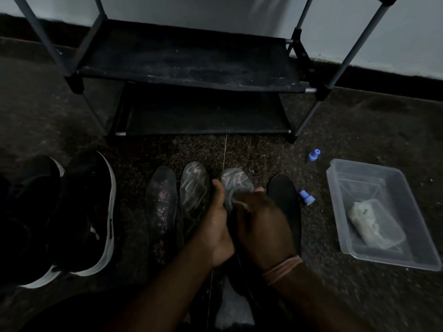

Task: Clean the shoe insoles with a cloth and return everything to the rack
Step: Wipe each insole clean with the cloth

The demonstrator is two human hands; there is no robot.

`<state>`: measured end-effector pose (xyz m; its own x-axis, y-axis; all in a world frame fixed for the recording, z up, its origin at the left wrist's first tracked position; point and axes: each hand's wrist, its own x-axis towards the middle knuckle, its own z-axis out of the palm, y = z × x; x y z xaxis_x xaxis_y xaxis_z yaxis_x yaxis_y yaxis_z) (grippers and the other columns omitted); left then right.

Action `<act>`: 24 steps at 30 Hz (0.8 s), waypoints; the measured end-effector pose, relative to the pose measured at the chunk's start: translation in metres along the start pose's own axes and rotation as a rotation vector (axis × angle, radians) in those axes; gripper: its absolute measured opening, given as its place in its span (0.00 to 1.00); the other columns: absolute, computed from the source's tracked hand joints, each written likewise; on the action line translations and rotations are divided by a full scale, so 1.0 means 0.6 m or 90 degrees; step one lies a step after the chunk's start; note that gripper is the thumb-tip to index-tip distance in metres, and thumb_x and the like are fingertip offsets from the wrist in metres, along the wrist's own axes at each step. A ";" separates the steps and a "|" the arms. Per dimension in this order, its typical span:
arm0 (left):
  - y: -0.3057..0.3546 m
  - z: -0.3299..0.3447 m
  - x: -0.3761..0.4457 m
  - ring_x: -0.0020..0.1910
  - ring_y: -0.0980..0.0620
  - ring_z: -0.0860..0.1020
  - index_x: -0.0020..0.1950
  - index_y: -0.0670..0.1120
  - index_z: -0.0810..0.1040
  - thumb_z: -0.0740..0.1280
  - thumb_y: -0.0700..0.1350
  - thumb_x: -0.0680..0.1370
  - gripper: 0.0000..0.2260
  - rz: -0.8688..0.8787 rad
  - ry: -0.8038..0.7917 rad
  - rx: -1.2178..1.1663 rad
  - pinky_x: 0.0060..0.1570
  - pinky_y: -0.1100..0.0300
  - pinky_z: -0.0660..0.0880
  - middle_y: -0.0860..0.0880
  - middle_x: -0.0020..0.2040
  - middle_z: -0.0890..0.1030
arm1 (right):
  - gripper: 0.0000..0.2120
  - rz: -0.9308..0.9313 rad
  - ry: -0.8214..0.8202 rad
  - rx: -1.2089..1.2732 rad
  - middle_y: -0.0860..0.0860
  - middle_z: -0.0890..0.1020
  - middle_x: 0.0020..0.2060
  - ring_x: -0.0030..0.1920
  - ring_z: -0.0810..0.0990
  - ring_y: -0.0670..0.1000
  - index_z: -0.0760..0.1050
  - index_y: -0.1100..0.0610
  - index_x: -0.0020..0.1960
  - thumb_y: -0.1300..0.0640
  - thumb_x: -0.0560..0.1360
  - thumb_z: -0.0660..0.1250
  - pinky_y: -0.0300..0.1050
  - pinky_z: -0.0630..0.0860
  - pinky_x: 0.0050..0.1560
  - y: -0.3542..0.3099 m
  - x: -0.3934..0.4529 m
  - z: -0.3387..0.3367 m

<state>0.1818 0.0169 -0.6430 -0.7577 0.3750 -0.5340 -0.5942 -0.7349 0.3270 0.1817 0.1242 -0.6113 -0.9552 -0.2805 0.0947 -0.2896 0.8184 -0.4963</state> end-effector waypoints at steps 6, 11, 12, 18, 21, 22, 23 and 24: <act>0.001 -0.004 0.002 0.63 0.45 0.81 0.64 0.44 0.82 0.53 0.71 0.78 0.36 0.075 0.026 -0.019 0.65 0.48 0.73 0.41 0.65 0.81 | 0.10 -0.016 -0.006 0.055 0.51 0.84 0.46 0.47 0.81 0.51 0.82 0.52 0.47 0.54 0.76 0.61 0.47 0.77 0.50 -0.001 0.011 -0.015; -0.003 -0.004 0.000 0.61 0.44 0.82 0.61 0.45 0.84 0.55 0.69 0.79 0.33 0.088 0.052 -0.015 0.63 0.48 0.74 0.40 0.63 0.82 | 0.08 -0.011 -0.018 0.039 0.51 0.85 0.42 0.43 0.82 0.51 0.82 0.53 0.44 0.55 0.75 0.63 0.44 0.76 0.48 -0.019 0.002 -0.019; 0.003 -0.008 0.001 0.61 0.44 0.82 0.62 0.44 0.84 0.56 0.69 0.79 0.33 0.107 0.057 -0.025 0.63 0.48 0.75 0.40 0.63 0.82 | 0.09 -0.018 -0.066 0.102 0.50 0.85 0.42 0.43 0.83 0.50 0.82 0.52 0.44 0.55 0.75 0.63 0.47 0.78 0.48 -0.031 -0.001 -0.013; -0.009 0.009 -0.003 0.61 0.45 0.82 0.64 0.45 0.83 0.55 0.66 0.81 0.30 0.091 0.032 -0.004 0.60 0.49 0.75 0.41 0.63 0.82 | 0.09 0.023 0.024 -0.022 0.51 0.84 0.42 0.45 0.81 0.50 0.79 0.52 0.41 0.54 0.76 0.62 0.46 0.74 0.46 0.009 0.009 -0.031; -0.004 0.006 -0.009 0.58 0.45 0.83 0.61 0.43 0.84 0.56 0.66 0.81 0.30 0.096 0.043 0.002 0.58 0.50 0.76 0.40 0.62 0.83 | 0.07 -0.009 0.035 0.045 0.51 0.85 0.42 0.45 0.79 0.47 0.82 0.52 0.42 0.57 0.75 0.65 0.43 0.75 0.50 -0.018 0.000 -0.023; 0.003 0.002 -0.008 0.57 0.45 0.84 0.62 0.43 0.84 0.56 0.66 0.80 0.31 0.111 0.054 -0.006 0.56 0.51 0.77 0.40 0.61 0.83 | 0.07 -0.014 -0.012 0.113 0.50 0.85 0.42 0.44 0.81 0.48 0.82 0.53 0.44 0.56 0.75 0.64 0.48 0.77 0.49 -0.031 -0.003 -0.016; 0.008 -0.002 -0.006 0.56 0.45 0.84 0.62 0.43 0.83 0.57 0.67 0.80 0.31 0.125 0.066 -0.013 0.55 0.51 0.77 0.40 0.60 0.84 | 0.08 -0.013 -0.042 0.157 0.49 0.84 0.42 0.43 0.82 0.49 0.82 0.53 0.44 0.56 0.74 0.63 0.50 0.78 0.47 -0.037 -0.004 -0.013; 0.011 -0.003 -0.005 0.55 0.45 0.84 0.62 0.43 0.83 0.56 0.67 0.80 0.31 0.130 0.070 -0.014 0.54 0.51 0.77 0.41 0.59 0.84 | 0.08 -0.010 -0.044 0.176 0.49 0.85 0.42 0.43 0.83 0.50 0.82 0.52 0.45 0.55 0.74 0.63 0.51 0.79 0.45 -0.032 -0.002 -0.010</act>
<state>0.1808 0.0099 -0.6405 -0.8273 0.1539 -0.5403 -0.4243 -0.8015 0.4214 0.1882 0.1117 -0.5968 -0.9414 -0.3337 0.0493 -0.2672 0.6487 -0.7126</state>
